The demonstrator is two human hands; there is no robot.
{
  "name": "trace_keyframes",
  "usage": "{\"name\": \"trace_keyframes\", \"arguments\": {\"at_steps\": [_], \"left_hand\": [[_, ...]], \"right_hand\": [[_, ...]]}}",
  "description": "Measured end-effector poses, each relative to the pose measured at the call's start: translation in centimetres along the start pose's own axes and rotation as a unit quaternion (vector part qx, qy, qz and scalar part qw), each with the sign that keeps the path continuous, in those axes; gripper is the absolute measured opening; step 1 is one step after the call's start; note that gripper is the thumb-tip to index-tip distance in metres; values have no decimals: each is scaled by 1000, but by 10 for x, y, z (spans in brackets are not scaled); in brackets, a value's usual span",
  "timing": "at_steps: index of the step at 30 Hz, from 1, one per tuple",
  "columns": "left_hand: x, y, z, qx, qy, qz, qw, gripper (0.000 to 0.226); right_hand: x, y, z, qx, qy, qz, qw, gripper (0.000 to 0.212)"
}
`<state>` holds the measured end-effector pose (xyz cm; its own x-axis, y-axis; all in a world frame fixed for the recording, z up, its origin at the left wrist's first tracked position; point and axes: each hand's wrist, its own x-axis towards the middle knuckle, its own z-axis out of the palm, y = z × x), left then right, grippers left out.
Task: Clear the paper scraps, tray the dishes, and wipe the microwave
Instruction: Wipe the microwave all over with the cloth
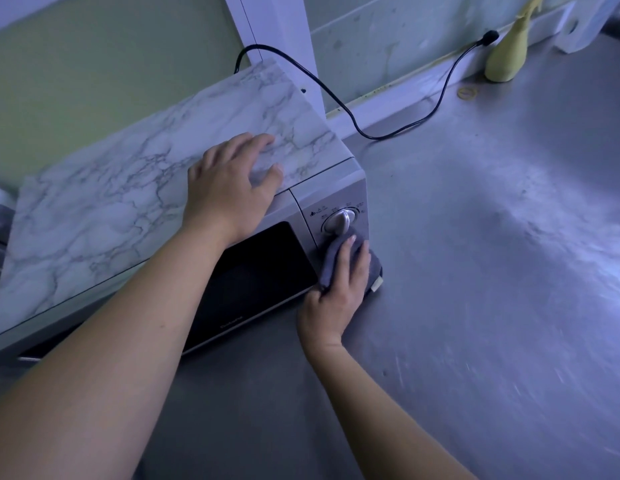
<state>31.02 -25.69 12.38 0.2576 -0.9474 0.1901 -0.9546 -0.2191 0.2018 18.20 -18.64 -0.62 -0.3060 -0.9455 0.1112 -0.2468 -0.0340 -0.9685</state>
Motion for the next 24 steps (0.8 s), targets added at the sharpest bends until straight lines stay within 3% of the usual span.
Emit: {"name": "trace_keyframes", "arguments": {"at_steps": [9, 14, 16, 18, 21, 24], "left_hand": [[0, -2, 1, 2, 7, -4, 1000, 51], [-2, 2, -2, -4, 3, -5, 1000, 49], [-2, 3, -3, -2, 2, -5, 1000, 51], [-1, 3, -3, 1, 4, -4, 1000, 54], [0, 3, -4, -5, 9, -2, 1000, 55], [-1, 3, -3, -3, 10, 0, 1000, 52]], "right_hand": [[-6, 12, -16, -123, -38, -88, 988, 71], [-21, 36, -46, -119, -194, -142, 963, 64], [-24, 45, -62, -18, -256, -80, 963, 64], [-14, 50, -76, 124, -265, 81, 953, 58], [6, 59, -91, 213, -198, 288, 912, 52], [26, 60, -90, 235, -99, 315, 914, 51]]}}
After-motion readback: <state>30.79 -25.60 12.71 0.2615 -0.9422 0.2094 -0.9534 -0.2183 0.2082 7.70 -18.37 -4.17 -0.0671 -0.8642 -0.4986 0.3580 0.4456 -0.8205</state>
